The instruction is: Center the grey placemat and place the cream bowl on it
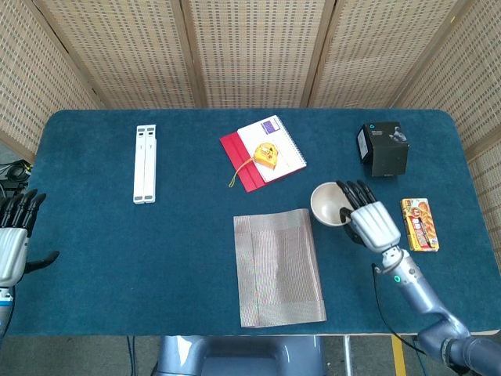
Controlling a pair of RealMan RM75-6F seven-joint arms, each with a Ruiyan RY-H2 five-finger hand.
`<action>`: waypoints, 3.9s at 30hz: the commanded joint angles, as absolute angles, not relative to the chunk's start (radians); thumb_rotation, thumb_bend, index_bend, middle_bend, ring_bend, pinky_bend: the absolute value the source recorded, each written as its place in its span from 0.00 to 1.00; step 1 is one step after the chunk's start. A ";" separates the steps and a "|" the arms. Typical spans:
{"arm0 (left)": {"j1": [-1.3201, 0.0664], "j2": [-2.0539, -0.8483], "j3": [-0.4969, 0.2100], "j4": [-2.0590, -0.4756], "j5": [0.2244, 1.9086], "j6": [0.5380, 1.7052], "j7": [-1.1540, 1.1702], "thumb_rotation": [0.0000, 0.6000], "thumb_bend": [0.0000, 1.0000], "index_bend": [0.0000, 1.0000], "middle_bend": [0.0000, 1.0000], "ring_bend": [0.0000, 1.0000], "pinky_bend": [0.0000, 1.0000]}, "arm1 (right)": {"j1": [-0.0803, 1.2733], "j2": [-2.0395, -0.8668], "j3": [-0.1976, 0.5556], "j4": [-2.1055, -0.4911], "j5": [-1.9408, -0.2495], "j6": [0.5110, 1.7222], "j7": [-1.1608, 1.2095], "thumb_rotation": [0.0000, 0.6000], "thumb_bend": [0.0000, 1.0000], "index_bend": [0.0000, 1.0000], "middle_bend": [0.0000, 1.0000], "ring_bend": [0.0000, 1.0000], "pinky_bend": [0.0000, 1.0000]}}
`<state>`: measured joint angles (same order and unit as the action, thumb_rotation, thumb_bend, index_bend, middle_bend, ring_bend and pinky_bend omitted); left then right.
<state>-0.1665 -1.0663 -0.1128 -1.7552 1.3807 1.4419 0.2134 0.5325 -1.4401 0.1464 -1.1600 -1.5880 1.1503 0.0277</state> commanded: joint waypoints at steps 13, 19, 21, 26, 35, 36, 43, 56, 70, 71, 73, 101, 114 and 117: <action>-0.198 -1.080 -0.148 -1.717 1.271 1.382 0.230 1.00 0.00 0.00 0.00 0.00 0.00 | 0.766 -1.678 0.258 -0.664 -1.333 0.774 0.008 1.00 0.64 0.69 0.00 0.00 0.00; -0.206 -1.089 -0.147 -1.713 1.265 1.376 0.248 1.00 0.00 0.00 0.00 0.00 0.00 | 0.778 -1.723 0.229 -0.570 -1.350 0.760 0.087 1.00 0.63 0.65 0.00 0.00 0.00; -0.207 -1.090 -0.146 -1.713 1.264 1.376 0.249 1.00 0.00 0.00 0.00 0.00 0.00 | 0.777 -1.722 0.214 -0.566 -1.363 0.758 0.117 1.00 0.53 0.44 0.00 0.00 0.00; -0.208 -1.086 -0.146 -1.716 1.263 1.375 0.241 1.00 0.00 0.00 0.00 0.00 0.00 | 0.764 -1.655 0.180 -0.657 -1.417 0.819 0.205 1.00 0.26 0.10 0.00 0.00 0.00; -0.213 -1.078 -0.144 -1.720 1.271 1.371 0.226 1.00 0.00 0.00 0.00 0.00 0.00 | 0.825 -1.429 0.065 -1.090 -1.606 0.840 0.131 1.00 0.29 0.21 0.00 0.00 0.00; -0.213 -1.078 -0.144 -1.720 1.271 1.371 0.226 1.00 0.00 0.00 0.00 0.00 0.00 | 0.837 -1.412 0.060 -1.130 -1.614 0.824 0.102 1.00 0.29 0.22 0.00 0.00 0.00; -0.216 -1.073 -0.145 -1.721 1.268 1.367 0.214 1.00 0.00 0.00 0.00 0.00 0.00 | 0.938 -1.403 0.060 -1.329 -1.676 0.736 -0.168 1.00 0.34 0.23 0.00 0.00 0.00; -0.219 -1.062 -0.145 -1.711 1.260 1.355 0.182 1.00 0.00 0.00 0.00 0.00 0.00 | 1.032 -1.494 0.095 -1.457 -1.570 0.586 -0.472 1.00 0.44 0.33 0.00 0.00 0.00; -0.222 -1.065 -0.144 -1.712 1.253 1.353 0.190 1.00 0.00 0.00 0.00 0.00 0.00 | 1.062 -1.560 0.062 -1.451 -1.512 0.543 -0.580 1.00 0.47 0.39 0.00 0.00 0.00; -0.222 -1.064 -0.144 -1.712 1.253 1.353 0.189 1.00 0.00 0.00 0.00 0.00 0.00 | 1.062 -1.563 0.059 -1.450 -1.510 0.545 -0.584 1.00 0.48 0.39 0.00 0.00 0.00; -0.223 -1.064 -0.144 -1.712 1.253 1.352 0.189 1.00 0.00 0.00 0.00 0.00 0.00 | 1.061 -1.567 0.054 -1.448 -1.505 0.549 -0.593 1.00 0.48 0.40 0.00 0.00 0.00; -0.227 -1.063 -0.140 -1.716 1.254 1.350 0.187 1.00 0.00 0.00 0.00 0.00 0.00 | 1.073 -1.587 0.018 -1.471 -1.458 0.577 -0.637 1.00 0.52 0.45 0.00 0.00 0.00; -0.229 -1.067 -0.139 -1.718 1.249 1.352 0.200 1.00 0.00 0.00 0.00 0.00 0.00 | 1.084 -1.627 0.008 -1.460 -1.507 0.603 -0.583 1.00 0.52 0.45 0.00 0.00 0.00; -0.229 -1.067 -0.138 -1.717 1.248 1.350 0.199 1.00 0.00 0.00 0.00 0.00 0.00 | 1.087 -1.637 0.005 -1.449 -1.512 0.603 -0.577 1.00 0.52 0.45 0.00 0.00 0.00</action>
<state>-0.2294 -1.0669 -0.1385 -1.7168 1.2479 1.3496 0.1993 1.0860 -1.6354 0.0062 -1.4496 -1.5110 0.6030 -0.5780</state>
